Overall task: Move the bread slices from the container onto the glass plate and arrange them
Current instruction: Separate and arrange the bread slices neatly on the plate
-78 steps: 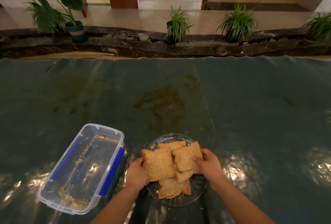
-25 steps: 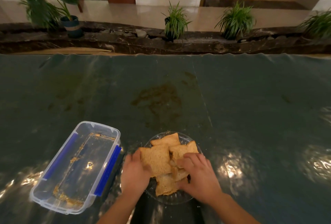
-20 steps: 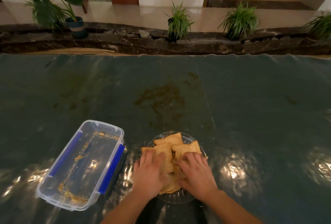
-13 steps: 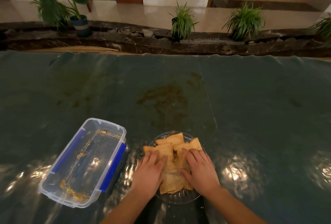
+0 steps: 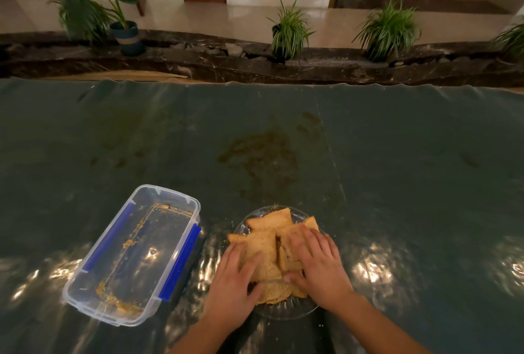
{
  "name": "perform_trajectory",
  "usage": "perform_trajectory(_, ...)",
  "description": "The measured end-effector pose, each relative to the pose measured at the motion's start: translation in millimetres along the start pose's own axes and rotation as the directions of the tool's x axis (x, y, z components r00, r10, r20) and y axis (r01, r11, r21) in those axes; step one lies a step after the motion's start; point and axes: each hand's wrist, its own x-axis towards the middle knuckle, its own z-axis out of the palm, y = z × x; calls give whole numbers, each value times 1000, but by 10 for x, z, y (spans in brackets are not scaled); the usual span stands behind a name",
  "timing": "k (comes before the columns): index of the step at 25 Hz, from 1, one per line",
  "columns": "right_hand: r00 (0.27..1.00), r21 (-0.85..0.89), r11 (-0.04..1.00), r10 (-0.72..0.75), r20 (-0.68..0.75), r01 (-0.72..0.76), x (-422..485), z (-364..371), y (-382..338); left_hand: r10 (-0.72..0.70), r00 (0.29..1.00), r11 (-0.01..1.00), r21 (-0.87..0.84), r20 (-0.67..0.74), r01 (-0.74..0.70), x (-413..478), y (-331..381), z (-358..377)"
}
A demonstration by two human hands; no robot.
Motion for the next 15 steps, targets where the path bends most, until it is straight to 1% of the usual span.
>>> perform_trajectory(3,978,211,958,206,-25,-196,-69,5,75,-157,986,973,-176,-51,146,11,36,-6)
perform_trajectory(5,957,270,925,287,-37,-267,-86,10,91,-209,976,960,-202,-57,193,21,61,10)
perform_trajectory(10,933,306,886,360,15,-348,-33,10,42,-285,958,937,-223,-35,270,56,76,23)
perform_trajectory(13,907,378,833,418,47,-404,-43,-7,24,-301,953,930,-237,-47,282,48,91,4)
perform_trajectory(15,903,429,804,424,72,-412,-76,-8,32,-314,948,916,-280,-57,287,37,100,-5)
